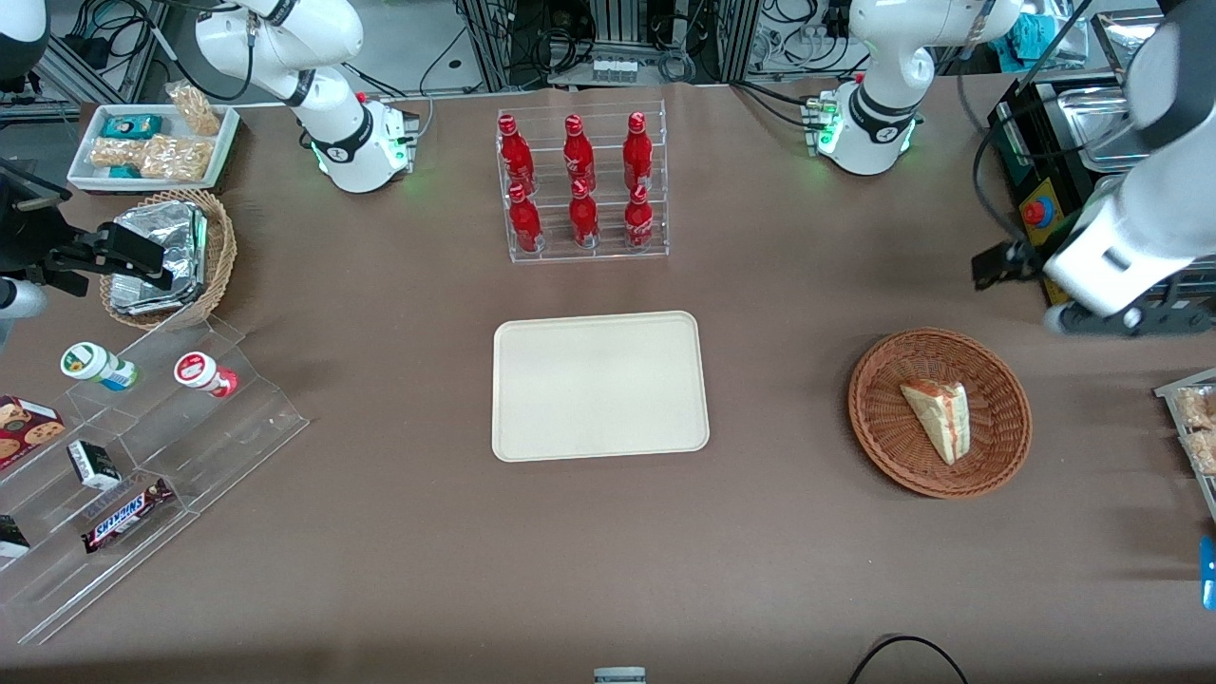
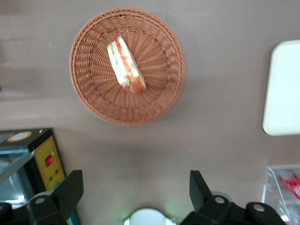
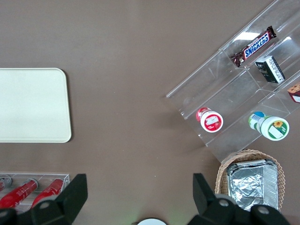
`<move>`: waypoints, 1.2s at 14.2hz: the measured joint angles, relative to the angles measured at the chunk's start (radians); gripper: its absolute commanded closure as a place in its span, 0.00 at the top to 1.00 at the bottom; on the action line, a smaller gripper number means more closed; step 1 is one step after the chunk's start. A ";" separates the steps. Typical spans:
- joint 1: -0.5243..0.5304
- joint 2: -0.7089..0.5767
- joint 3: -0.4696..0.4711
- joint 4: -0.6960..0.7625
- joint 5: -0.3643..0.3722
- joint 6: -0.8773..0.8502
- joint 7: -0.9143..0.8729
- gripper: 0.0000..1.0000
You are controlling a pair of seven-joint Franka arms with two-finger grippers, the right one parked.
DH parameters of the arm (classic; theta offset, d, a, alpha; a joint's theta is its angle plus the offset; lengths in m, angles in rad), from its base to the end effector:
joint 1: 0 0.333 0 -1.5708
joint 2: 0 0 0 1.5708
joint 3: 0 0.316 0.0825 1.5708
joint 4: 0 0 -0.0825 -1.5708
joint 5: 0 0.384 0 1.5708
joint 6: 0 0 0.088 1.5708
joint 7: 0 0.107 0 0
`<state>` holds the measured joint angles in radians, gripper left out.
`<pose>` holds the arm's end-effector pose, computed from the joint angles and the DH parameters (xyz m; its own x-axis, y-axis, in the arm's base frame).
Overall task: Place sandwich from basket to tray
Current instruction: 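Lower the open left gripper onto the sandwich in the wicker basket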
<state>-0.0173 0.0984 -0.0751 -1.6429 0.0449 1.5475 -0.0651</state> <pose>0.5695 -0.0462 0.5338 0.9815 -0.0257 -0.1895 -0.0356 -0.9981 -0.0493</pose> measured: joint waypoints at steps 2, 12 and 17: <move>0.012 0.018 0.017 -0.133 0.000 0.161 0.000 1.00; 0.083 0.120 0.025 -0.397 -0.008 0.663 -0.428 1.00; 0.074 0.209 0.021 -0.398 -0.008 0.771 -0.616 0.98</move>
<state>0.0564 0.3072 -0.0543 -2.0413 0.0368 2.3189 -0.6815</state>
